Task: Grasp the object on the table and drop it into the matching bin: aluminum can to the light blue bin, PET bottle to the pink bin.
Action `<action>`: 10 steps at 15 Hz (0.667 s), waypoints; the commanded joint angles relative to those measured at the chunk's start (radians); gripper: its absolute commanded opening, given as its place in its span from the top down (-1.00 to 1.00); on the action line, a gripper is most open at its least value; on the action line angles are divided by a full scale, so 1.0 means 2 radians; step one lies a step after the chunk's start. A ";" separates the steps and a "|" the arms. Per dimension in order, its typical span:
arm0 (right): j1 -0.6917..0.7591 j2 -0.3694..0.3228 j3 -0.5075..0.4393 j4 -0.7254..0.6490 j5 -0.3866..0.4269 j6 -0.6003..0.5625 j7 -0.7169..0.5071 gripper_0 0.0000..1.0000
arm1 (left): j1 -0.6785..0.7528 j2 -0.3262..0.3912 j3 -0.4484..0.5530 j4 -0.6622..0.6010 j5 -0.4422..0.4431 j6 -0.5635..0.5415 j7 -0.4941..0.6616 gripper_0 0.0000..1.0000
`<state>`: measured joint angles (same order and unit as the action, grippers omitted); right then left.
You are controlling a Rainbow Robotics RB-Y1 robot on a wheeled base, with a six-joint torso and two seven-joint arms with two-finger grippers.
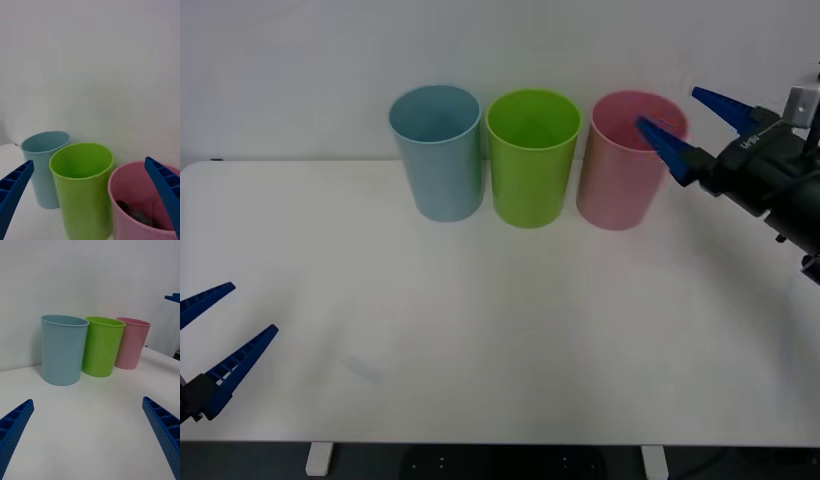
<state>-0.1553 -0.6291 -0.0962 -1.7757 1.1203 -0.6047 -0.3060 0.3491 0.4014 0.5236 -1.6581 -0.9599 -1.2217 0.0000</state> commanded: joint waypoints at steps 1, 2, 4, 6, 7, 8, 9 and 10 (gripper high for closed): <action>0.038 0.000 -0.021 -0.013 -0.024 -0.045 0.051 -1.00 | 0.000 0.000 0.000 0.000 0.000 0.000 0.000 -1.00; 0.052 0.000 -0.027 -0.016 -0.031 -0.054 0.066 -1.00 | 0.000 0.000 0.000 0.000 0.000 0.000 0.000 -1.00; 0.081 0.000 -0.039 -0.025 -0.047 -0.075 0.099 -1.00 | 0.000 0.000 0.000 0.000 0.000 0.000 0.000 -1.00; 0.108 0.001 -0.049 -0.029 -0.057 -0.094 0.121 -1.00 | 0.000 0.000 0.000 0.000 0.000 0.000 0.000 -1.00; 0.124 0.002 -0.059 -0.029 -0.062 -0.108 0.135 -1.00 | 0.000 0.000 0.000 0.000 0.000 0.000 0.000 -1.00; 0.137 0.005 -0.068 -0.029 -0.061 -0.123 0.138 -1.00 | 0.000 0.000 0.000 0.000 0.000 0.000 0.000 -1.00; 0.150 0.011 -0.079 -0.029 -0.061 -0.136 0.139 -1.00 | 0.000 0.000 0.000 0.000 0.000 0.000 0.000 -1.00; 0.164 0.019 -0.095 -0.029 -0.059 -0.156 0.139 -1.00 | 0.000 0.000 0.000 0.000 0.000 0.000 0.000 -1.00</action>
<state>0.1524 -0.6030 -0.2645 -1.8333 0.9991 -0.8876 -0.0280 0.3491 0.4014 0.5236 -1.6581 -0.9599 -1.2217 0.0000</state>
